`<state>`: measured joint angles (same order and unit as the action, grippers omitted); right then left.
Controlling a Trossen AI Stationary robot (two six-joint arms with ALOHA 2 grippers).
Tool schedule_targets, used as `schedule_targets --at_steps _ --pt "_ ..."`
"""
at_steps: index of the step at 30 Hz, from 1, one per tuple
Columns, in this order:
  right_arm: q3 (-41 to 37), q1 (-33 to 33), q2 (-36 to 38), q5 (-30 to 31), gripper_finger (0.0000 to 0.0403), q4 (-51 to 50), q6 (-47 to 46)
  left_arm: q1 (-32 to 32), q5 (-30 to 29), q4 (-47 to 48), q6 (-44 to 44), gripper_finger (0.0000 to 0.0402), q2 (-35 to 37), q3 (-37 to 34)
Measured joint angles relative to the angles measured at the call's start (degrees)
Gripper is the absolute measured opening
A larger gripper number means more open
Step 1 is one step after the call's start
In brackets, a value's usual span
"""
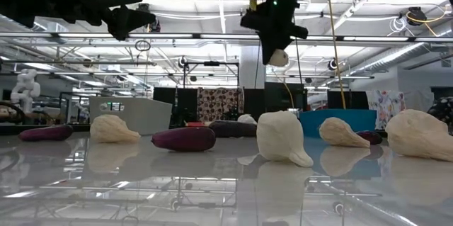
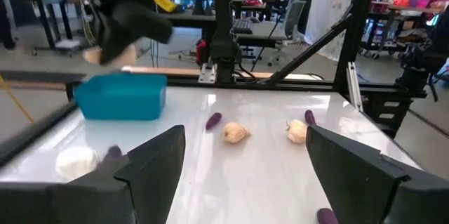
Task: Sort produce into baskets
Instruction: Put the garlic into the blue bin
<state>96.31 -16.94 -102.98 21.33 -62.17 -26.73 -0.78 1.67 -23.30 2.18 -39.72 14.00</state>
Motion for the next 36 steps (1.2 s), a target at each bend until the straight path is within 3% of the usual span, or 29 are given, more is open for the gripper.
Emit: schedule_targets --at_steps 10,18,25,36 --pt "-1.1 -11.9 0.1 4.3 0.007 -4.3 6.2 0.0 0.0 3.4 7.5 0.0304 0.0 0.0" --pt "-10.8 -21.9 0.0 11.4 0.0071 -4.1 3.0 -0.1 0.9 7.5 11.0 0.0304 0.0 0.0" --pt "-14.3 -24.9 0.0 5.2 0.0092 0.4 2.3 -0.1 0.9 8.4 12.6 0.0304 0.0 0.0" --pt "-14.3 -25.3 0.0 3.8 0.0171 -0.6 2.3 -0.1 0.2 10.2 14.0 0.0304 0.0 0.0"
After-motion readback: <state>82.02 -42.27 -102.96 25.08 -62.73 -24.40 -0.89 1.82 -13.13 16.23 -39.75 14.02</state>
